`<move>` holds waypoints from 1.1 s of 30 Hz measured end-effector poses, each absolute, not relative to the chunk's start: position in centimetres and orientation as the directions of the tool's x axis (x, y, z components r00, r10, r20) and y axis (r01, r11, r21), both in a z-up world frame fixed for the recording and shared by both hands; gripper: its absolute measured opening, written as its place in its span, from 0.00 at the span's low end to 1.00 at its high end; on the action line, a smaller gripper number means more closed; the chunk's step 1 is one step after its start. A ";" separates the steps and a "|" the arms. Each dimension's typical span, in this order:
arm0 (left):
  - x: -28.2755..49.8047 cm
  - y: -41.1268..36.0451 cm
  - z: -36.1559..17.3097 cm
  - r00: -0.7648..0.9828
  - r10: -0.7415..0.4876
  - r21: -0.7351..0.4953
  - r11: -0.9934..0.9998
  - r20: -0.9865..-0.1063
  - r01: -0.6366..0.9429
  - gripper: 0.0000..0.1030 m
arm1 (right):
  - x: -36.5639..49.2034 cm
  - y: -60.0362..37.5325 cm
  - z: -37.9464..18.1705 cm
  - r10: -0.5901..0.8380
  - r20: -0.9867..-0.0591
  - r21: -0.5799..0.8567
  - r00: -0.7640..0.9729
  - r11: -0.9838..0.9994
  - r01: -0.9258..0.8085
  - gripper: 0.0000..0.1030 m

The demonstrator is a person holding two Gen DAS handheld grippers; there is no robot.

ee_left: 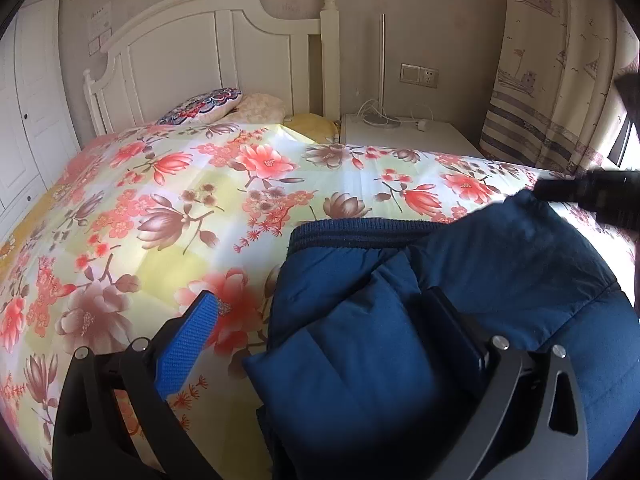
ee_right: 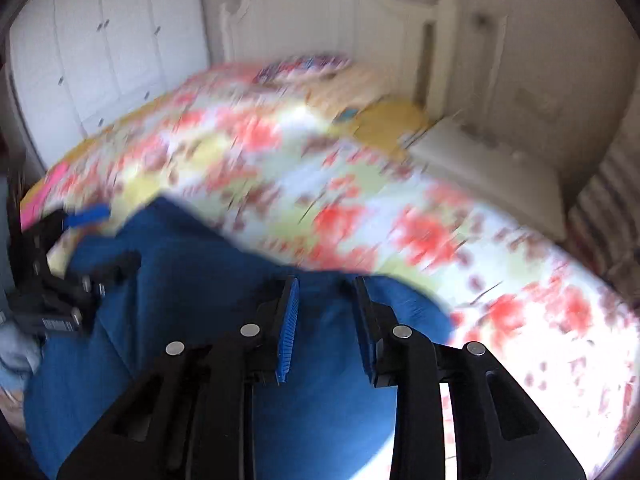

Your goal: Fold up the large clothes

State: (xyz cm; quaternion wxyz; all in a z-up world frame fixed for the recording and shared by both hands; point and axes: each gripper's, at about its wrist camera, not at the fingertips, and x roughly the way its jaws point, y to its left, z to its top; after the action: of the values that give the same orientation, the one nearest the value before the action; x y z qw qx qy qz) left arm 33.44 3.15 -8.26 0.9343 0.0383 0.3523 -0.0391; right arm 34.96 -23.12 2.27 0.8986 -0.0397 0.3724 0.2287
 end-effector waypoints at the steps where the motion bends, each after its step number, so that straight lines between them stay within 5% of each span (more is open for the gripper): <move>1: 33.5 3.2 -8.3 0.750 -0.047 0.042 0.994 -0.660 0.100 0.98 | 34.8 -24.3 3.1 0.417 -0.649 0.155 0.637 0.891 -0.426 0.29; 3: 33.5 3.4 -8.3 0.748 -0.057 0.028 0.995 -0.661 0.100 0.98 | 34.9 -24.7 2.7 0.466 -0.632 0.197 0.619 0.869 -0.454 0.29; 6: 33.6 3.7 -8.4 0.742 -0.071 0.003 0.995 -0.667 0.098 0.98 | 35.7 -22.0 -3.4 0.408 -0.761 0.112 0.504 0.848 -0.517 0.29; 7: 33.7 3.8 -8.5 0.740 -0.071 -0.002 0.996 -0.669 0.094 0.98 | 35.5 -22.5 -3.9 0.450 -0.714 0.156 0.537 0.849 -0.504 0.29; 11: 33.9 4.2 -8.6 0.729 -0.098 -0.036 0.994 -0.678 0.100 0.98 | 36.2 -22.8 -0.9 0.392 -0.733 0.128 0.556 0.882 -0.453 0.29; 14: 33.9 4.3 -8.6 0.731 -0.092 -0.029 0.995 -0.676 0.098 0.98 | 35.9 -24.1 1.5 0.351 -0.642 0.112 0.682 0.922 -0.370 0.29; 17: 34.0 4.3 -8.6 0.727 -0.103 -0.043 0.994 -0.679 0.101 0.98 | 37.5 -22.7 -4.1 0.316 -0.780 0.104 0.540 0.916 -0.387 0.29; 22: 34.1 4.5 -8.7 0.721 -0.117 -0.061 0.993 -0.683 0.103 0.98 | 37.4 -23.6 -3.3 0.311 -0.757 0.126 0.575 0.933 -0.338 0.29; 26: 34.1 4.5 -8.8 0.723 -0.116 -0.061 0.993 -0.681 0.101 0.98 | 35.1 -24.5 -0.3 0.278 -0.647 0.112 0.710 0.956 -0.271 0.29; 28: 34.1 4.5 -8.8 0.722 -0.116 -0.060 0.993 -0.682 0.102 0.98 | 35.7 -23.2 -3.2 0.324 -0.742 0.140 0.586 0.931 -0.337 0.29; 33: 34.3 4.6 -8.6 0.705 -0.141 -0.087 0.990 -0.695 0.112 0.98 | 35.1 -22.1 -1.9 0.181 -0.762 -0.022 0.621 0.952 -0.305 0.29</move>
State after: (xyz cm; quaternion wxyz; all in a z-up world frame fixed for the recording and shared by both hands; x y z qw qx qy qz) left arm 34.32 4.60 -8.56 0.9230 -0.0191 0.3782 -0.0686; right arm 35.13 -22.12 -1.85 0.8972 -0.0748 0.4135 0.1355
